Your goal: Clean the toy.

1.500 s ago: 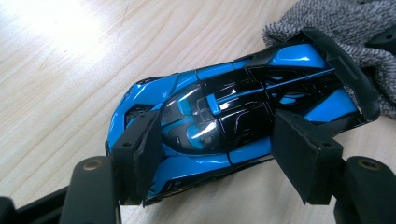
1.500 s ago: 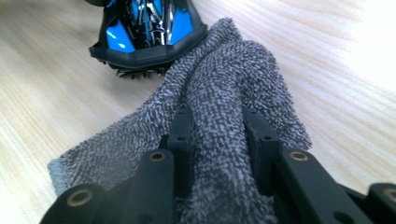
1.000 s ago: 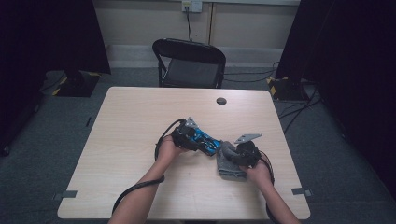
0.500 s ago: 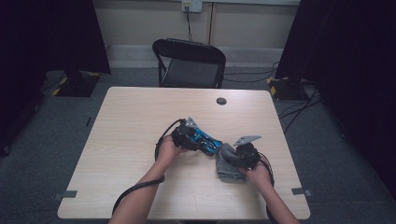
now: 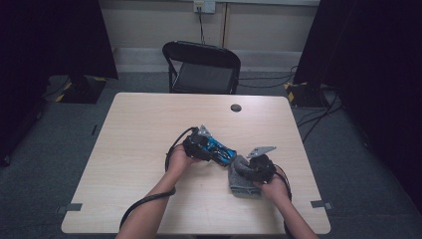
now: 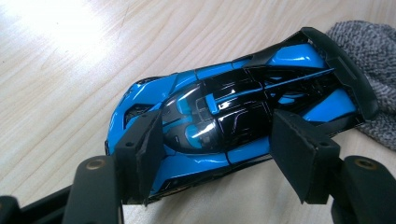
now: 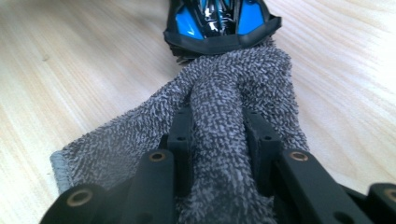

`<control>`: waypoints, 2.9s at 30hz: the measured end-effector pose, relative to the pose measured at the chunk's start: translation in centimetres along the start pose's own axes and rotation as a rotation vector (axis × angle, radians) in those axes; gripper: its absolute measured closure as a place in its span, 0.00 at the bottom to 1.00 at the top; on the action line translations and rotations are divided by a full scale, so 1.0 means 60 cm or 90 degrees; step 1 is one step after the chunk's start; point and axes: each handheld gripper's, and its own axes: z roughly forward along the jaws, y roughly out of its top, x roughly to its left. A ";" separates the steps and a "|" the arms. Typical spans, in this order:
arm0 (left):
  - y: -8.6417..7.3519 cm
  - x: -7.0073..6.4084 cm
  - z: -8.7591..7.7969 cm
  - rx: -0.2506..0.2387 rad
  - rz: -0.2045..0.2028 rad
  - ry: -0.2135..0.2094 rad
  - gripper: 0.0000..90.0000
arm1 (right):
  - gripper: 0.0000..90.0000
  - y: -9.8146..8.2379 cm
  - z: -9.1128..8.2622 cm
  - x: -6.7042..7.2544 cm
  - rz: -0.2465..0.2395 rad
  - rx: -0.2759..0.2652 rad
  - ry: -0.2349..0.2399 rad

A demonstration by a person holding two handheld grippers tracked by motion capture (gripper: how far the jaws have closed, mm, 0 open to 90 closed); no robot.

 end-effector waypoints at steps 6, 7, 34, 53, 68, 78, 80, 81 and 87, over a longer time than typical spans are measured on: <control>-0.001 0.000 0.000 -0.001 0.000 0.002 0.39 | 0.76 0.001 0.001 0.010 -0.010 0.002 0.009; -0.001 0.000 0.000 -0.002 0.001 0.002 0.39 | 0.76 0.001 0.001 0.010 -0.013 0.004 0.009; 0.000 -0.001 0.000 0.001 0.000 0.002 0.40 | 0.76 0.006 0.003 0.037 -0.043 0.013 0.050; 0.002 -0.002 0.000 0.005 -0.001 0.002 0.40 | 0.74 0.016 -0.015 0.056 -0.119 0.009 0.081; 0.003 -0.002 0.000 0.008 0.002 0.002 0.40 | 0.60 -0.006 -0.037 -0.029 -0.089 -0.001 0.022; 0.002 -0.002 -0.001 0.008 0.003 0.001 0.40 | 0.43 -0.021 -0.064 -0.041 0.001 -0.038 -0.009; 0.001 -0.001 -0.001 0.004 0.004 0.001 0.40 | 0.43 -0.029 -0.073 -0.035 0.011 -0.038 -0.004; 0.001 -0.002 -0.001 0.004 0.005 0.003 0.40 | 0.42 -0.031 -0.076 -0.032 0.010 -0.039 -0.008; 0.003 -0.002 -0.001 0.009 0.002 0.002 0.40 | 0.42 -0.051 -0.084 -0.018 0.020 -0.029 -0.021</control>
